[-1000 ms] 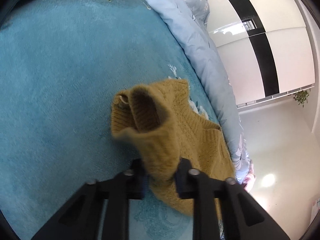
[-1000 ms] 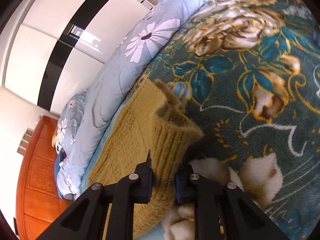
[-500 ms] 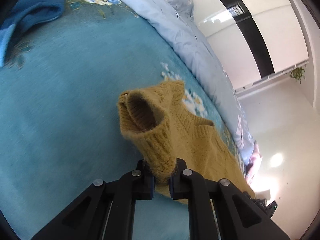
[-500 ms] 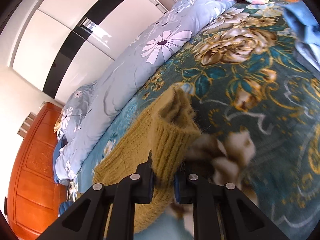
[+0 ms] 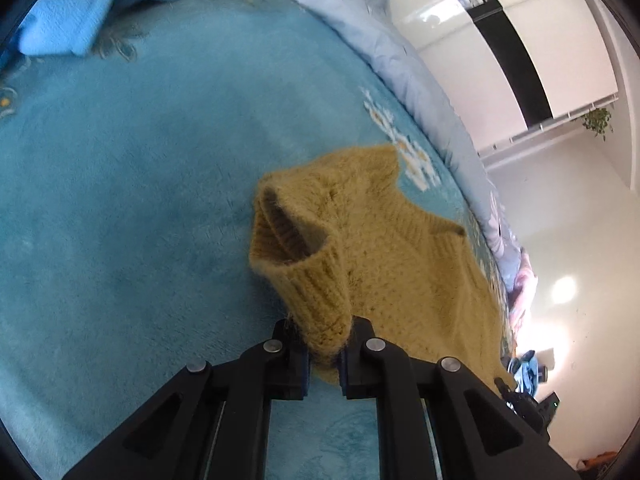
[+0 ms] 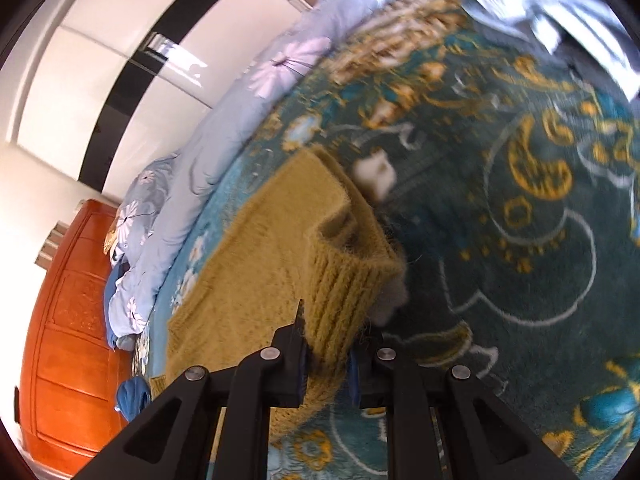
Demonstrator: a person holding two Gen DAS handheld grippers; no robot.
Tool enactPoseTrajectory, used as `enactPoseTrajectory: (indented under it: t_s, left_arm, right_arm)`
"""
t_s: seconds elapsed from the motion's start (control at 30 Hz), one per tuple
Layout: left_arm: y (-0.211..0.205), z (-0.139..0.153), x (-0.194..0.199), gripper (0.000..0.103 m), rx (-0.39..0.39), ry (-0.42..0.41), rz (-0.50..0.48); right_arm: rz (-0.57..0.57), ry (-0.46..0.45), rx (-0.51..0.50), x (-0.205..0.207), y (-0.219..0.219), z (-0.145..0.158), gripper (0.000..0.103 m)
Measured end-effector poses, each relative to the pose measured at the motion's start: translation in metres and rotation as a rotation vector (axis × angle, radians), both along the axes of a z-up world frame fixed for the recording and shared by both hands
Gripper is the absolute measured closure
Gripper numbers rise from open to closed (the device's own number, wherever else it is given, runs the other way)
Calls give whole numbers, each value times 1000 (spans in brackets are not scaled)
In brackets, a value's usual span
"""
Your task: Fold clothes
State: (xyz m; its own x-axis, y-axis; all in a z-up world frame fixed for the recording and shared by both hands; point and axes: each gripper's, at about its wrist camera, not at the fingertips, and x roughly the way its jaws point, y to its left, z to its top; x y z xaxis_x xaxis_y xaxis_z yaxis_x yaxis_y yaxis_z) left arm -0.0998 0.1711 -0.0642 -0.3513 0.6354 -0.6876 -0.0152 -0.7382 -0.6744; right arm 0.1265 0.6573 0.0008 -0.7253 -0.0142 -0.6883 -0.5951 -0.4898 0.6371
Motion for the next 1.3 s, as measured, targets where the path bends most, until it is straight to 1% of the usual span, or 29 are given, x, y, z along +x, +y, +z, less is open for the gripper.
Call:
enactPoseTrajectory:
  t_s: [0.03, 0.1, 0.13, 0.17, 0.2, 0.23, 0.27, 0.33, 0.37, 0.47, 0.5, 0.53, 0.6, 0.73, 0.8, 0.87, 0.97, 1.07, 1.17, 1.3]
  left_arm:
    - [-1, -2, -1, 87, 0, -4, 6]
    - [-4, -2, -1, 86, 19, -14, -4]
    - [-4, 1, 0, 83, 13, -7, -17]
    - [-5, 3, 1, 78, -7, 0, -26]
    - [-7, 8, 4, 75, -52, 19, -34]
    - [-8, 12, 4, 71, -78, 33, -43]
    - [-10, 17, 4, 66, -109, 52, -52]
    - [-14, 24, 6, 63, -162, 91, -67]
    - [-17, 28, 7, 61, -187, 110, -73]
    - [-21, 40, 6, 55, -255, 175, -88]
    - [-22, 47, 5, 54, -303, 208, -86]
    - [-24, 50, 3, 52, -330, 221, -85]
    - [-21, 57, -6, 51, -360, 255, -109]
    - [4, 62, -31, 51, -372, 291, -199]
    - [21, 62, -43, 51, -376, 304, -247]
    - [37, 56, -61, 51, -352, 279, -274]
    - [50, 47, -83, 51, -308, 205, -296]
    - [63, 50, -86, 51, -338, 230, -343]
    - [75, 50, -90, 51, -336, 242, -407]
    - [85, 47, -92, 51, -342, 242, -435]
  right_arm:
    - [-1, -5, -9, 0, 1, -4, 87]
    - [1, 0, -19, 2, 2, -7, 86]
    - [5, 8, -18, 3, 2, -7, 83]
    - [12, 10, -14, 3, 1, -5, 83]
    - [18, 5, 0, 4, 1, -3, 82]
    - [24, -4, 22, 5, 0, 0, 80]
    - [29, -13, 44, 7, -1, 3, 76]
    - [30, -45, 103, 11, -1, 11, 71]
    - [28, -64, 134, 13, 0, 14, 67]
    - [5, -100, 201, 18, 2, 24, 61]
    - [-13, -112, 228, 20, 3, 28, 61]
    - [-30, -119, 255, 21, 4, 32, 59]
    - [-15, -126, 281, 17, 8, 36, 56]
    - [54, -126, 305, -10, 13, 42, 56]
    - [91, -120, 290, -32, 16, 43, 51]
    - [128, -130, 287, -50, 19, 41, 51]
    - [178, -166, 300, -76, 25, 35, 50]
    - [184, -190, 294, -92, 37, 27, 50]
    - [186, -210, 267, -105, 51, 18, 50]
    - [211, -212, 234, -119, 64, 10, 50]
